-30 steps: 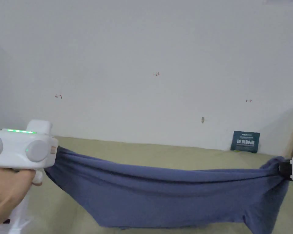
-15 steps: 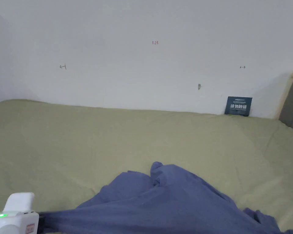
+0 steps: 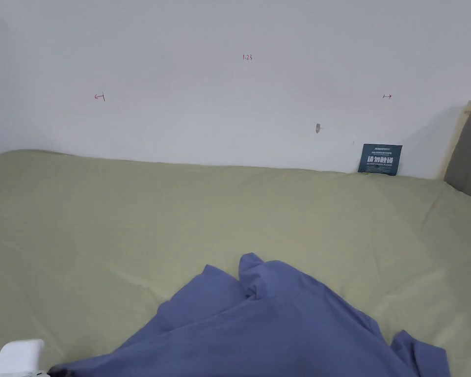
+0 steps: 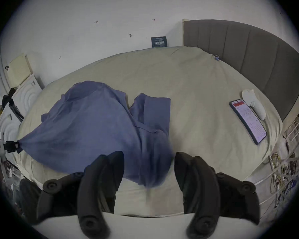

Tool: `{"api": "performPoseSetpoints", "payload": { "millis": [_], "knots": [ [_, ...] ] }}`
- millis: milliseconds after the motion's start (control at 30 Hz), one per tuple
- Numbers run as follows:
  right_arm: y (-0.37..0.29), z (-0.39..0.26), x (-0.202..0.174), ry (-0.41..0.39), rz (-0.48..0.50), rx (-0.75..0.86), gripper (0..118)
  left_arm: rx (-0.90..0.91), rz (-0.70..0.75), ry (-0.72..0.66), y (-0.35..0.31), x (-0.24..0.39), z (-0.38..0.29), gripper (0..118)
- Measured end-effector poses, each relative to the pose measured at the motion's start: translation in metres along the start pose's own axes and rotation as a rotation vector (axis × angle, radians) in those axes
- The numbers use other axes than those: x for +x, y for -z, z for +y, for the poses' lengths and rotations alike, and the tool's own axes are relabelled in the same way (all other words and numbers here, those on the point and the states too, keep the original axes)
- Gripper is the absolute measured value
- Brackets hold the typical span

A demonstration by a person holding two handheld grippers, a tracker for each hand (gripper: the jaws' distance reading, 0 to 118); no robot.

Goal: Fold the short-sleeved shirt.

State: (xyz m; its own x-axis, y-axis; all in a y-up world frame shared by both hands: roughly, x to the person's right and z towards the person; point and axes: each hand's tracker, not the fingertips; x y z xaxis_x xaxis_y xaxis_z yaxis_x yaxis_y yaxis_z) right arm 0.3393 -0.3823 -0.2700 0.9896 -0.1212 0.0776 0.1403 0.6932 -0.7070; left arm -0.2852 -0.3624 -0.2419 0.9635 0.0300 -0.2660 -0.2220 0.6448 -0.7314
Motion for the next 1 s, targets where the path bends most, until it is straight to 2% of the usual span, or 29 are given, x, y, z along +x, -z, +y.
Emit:
{"api": "performPoseSetpoints", "payload": {
  "millis": [33,67,233,300,367,400,433,467,567,733,1000],
  "knots": [
    [-0.002,0.001,-0.001,0.002,-0.006,0.007,65,-0.005,-0.003,-0.004,0.001,-0.002,0.001,94],
    [-0.005,0.004,-0.001,0.0,-0.01,0.018,65,-0.006,-0.007,-0.022,-0.001,-0.004,0.001,118],
    [-0.024,0.018,-0.014,-0.023,-0.017,0.102,65,0.127,0.003,-0.012,-0.038,0.004,0.017,116],
    [-0.037,0.023,-0.029,-0.038,-0.026,0.171,64,0.193,-0.01,-0.024,-0.058,0.016,0.018,105],
    [-0.054,0.027,-0.05,-0.113,-0.014,0.27,59,0.303,-0.019,-0.014,-0.083,0.032,0.022,62],
    [-0.063,0.029,-0.064,-0.139,-0.014,0.305,33,0.346,-0.027,-0.008,-0.091,0.04,0.021,35],
    [-0.073,0.029,-0.08,-0.173,0.002,0.358,1,0.398,-0.044,0.001,-0.102,0.05,0.021,2],
    [-0.083,0.028,-0.096,-0.192,-0.008,0.408,1,0.44,-0.055,0.017,-0.113,0.061,0.021,0],
    [-0.105,0.031,-0.138,-0.197,0.118,0.471,1,0.535,-0.105,0.068,-0.138,0.092,0.01,0],
    [-0.128,0.019,-0.191,-0.248,0.16,0.548,1,0.618,-0.119,0.091,-0.156,0.122,-0.01,0],
    [-0.139,0.008,-0.221,-0.306,0.175,0.596,1,0.642,-0.126,0.09,-0.163,0.114,-0.016,0]
  ]
}}
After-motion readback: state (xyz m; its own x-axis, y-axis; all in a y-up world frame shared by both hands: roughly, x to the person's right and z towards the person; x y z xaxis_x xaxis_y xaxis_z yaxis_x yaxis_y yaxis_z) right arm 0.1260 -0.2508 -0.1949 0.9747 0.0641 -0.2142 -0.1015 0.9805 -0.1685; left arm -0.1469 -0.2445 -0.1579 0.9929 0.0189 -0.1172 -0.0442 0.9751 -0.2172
